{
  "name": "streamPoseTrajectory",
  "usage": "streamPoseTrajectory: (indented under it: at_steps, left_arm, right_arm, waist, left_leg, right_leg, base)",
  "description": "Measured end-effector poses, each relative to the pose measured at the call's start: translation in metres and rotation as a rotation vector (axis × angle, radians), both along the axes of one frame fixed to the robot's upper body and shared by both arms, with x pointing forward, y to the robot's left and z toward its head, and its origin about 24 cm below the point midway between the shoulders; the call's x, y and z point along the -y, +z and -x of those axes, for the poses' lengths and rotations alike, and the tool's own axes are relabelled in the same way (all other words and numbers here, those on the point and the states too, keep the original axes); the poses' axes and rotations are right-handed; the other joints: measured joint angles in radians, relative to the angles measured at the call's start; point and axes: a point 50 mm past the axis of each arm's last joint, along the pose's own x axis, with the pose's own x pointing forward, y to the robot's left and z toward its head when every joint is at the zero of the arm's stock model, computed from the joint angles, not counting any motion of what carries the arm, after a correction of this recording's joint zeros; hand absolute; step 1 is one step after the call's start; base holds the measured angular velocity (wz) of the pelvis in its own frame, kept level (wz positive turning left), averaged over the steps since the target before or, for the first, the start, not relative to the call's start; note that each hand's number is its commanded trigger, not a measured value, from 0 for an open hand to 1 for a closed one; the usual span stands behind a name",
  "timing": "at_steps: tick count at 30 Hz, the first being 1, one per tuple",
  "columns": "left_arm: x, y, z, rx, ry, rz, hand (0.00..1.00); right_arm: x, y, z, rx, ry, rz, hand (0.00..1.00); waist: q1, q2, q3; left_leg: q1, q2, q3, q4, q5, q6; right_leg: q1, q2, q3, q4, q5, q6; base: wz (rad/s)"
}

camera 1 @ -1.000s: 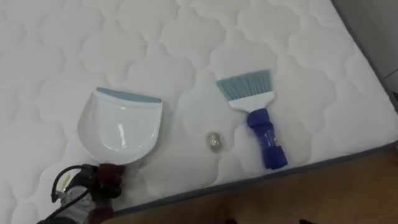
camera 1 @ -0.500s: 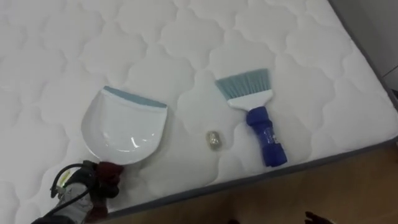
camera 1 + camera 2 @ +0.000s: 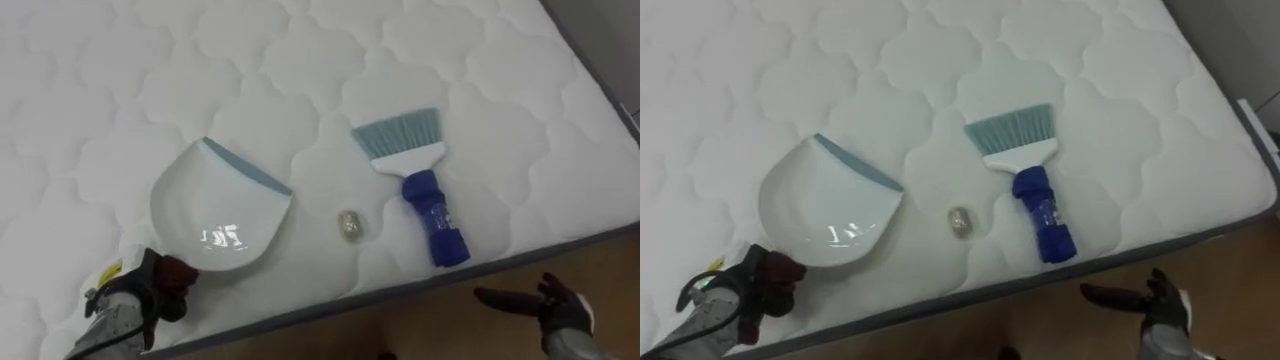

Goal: Clean bed

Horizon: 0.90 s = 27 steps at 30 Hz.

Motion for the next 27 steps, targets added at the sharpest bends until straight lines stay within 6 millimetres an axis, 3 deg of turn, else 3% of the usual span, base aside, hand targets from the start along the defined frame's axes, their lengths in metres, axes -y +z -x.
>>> streamPoseTrajectory:
  at_steps: [12,27]
  left_arm:
    - [-0.005,-0.01,0.024,-0.133,-0.033,0.08,1.0]
    - [-0.003,-0.02,0.041,-0.272,-0.053,0.167,1.0]
  right_arm:
    - [0.01,0.049,-0.036,0.22,-0.117,0.209,0.0]
    - [0.0,0.117,-0.068,0.516,-0.22,0.558,0.0]
  waist:
    - [-0.003,-0.026,-0.0139]
    - [0.005,-0.027,-0.0137]
  left_leg:
    - [0.006,0.001,0.029,-0.004,0.002,0.003]
    - [0.001,-0.003,0.039,-0.026,0.005,0.007]
  right_leg:
    - [-0.006,-0.001,0.02,-0.003,-0.002,0.004]
    - [-0.024,-0.004,0.021,0.004,-0.002,0.005]
  base:
    - [-0.04]
    - [0.0]
